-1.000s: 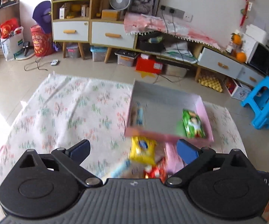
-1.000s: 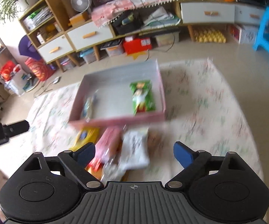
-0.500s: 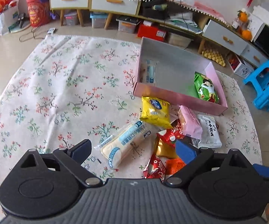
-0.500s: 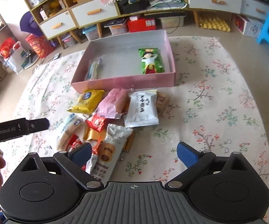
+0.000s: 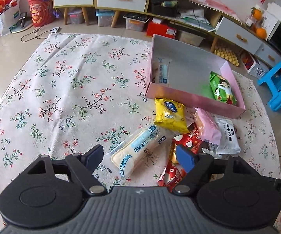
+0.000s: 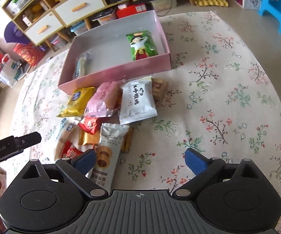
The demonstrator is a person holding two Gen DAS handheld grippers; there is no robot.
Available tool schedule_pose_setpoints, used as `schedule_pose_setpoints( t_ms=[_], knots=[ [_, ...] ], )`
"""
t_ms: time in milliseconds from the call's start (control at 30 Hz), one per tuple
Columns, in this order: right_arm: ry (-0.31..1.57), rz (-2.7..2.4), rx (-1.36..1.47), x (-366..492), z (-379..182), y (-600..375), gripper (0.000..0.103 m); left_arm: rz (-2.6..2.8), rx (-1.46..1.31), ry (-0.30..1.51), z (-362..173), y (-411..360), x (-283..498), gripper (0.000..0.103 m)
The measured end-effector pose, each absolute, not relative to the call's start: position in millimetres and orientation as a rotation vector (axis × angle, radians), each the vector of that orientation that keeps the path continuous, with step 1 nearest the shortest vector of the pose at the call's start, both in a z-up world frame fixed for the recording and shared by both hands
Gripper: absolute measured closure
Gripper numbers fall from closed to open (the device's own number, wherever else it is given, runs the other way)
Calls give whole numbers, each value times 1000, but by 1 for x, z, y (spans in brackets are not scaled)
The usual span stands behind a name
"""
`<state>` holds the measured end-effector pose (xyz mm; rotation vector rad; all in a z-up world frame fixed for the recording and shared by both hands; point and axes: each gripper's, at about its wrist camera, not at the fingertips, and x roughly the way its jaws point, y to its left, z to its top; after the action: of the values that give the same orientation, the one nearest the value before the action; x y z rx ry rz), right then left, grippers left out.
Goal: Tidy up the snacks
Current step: 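Grasp the second bread roll with the left gripper while the right grasps a biscuit packet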
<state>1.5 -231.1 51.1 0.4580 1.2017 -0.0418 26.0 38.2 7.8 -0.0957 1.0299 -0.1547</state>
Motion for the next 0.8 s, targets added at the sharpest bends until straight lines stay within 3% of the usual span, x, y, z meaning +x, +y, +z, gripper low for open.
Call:
schedule_pose_setpoints(
  t_ms=[400, 533, 800],
  knots=[
    [1240, -13, 449, 7, 38, -211, 5, -142, -33, 1071, -7, 33, 33, 26],
    [1261, -1, 440, 11, 34, -206, 5, -150, -8, 1115, -16, 30, 38, 35],
    [1287, 26, 403, 13, 25, -193, 6, -167, 37, 1107, -20, 24, 38, 39]
  ],
)
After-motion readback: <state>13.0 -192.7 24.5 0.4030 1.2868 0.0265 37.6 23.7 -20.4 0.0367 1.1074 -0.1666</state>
